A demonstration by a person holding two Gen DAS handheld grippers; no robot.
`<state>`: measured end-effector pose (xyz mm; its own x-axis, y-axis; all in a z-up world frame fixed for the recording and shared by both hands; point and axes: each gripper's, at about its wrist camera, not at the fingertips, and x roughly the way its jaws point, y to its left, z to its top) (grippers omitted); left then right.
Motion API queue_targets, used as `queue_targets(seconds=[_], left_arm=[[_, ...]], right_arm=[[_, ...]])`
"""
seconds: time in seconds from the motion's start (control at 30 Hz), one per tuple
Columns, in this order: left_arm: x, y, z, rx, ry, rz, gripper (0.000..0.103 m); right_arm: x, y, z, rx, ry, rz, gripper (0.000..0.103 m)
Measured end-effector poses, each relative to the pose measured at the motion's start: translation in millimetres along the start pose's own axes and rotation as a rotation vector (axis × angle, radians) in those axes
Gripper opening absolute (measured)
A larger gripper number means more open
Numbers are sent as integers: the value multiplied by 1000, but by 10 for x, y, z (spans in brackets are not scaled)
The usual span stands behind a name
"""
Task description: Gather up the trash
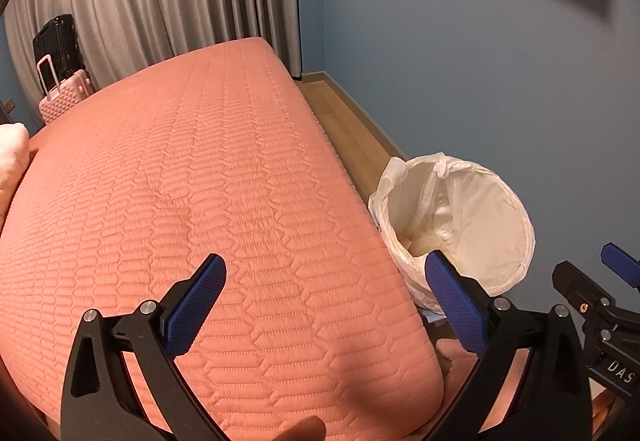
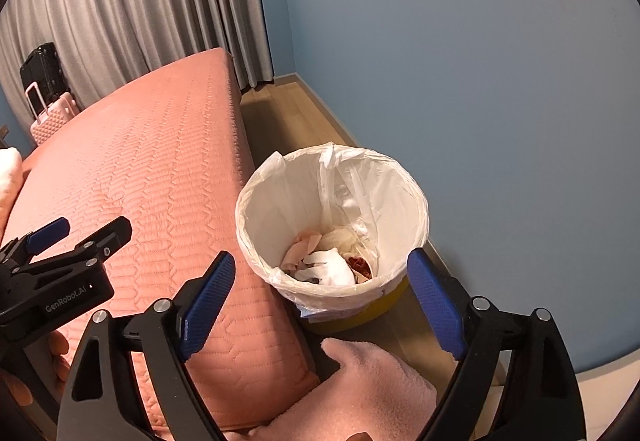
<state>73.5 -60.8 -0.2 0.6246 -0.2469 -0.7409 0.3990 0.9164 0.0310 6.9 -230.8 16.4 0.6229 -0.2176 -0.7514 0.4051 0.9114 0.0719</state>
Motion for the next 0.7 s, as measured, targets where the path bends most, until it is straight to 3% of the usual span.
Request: queue_targets(seconds=[0.2, 0.27, 0.7], left_arm=[[34, -26, -46, 9, 9, 11, 96], [47, -32, -51, 4, 10, 18, 96], [109, -18, -95, -13, 31, 37, 96]], right_arm=[[39, -11, -31, 0, 9, -16, 88], [56, -19, -33, -1, 5, -19, 97], [59, -31, -25, -5, -10, -40, 97]])
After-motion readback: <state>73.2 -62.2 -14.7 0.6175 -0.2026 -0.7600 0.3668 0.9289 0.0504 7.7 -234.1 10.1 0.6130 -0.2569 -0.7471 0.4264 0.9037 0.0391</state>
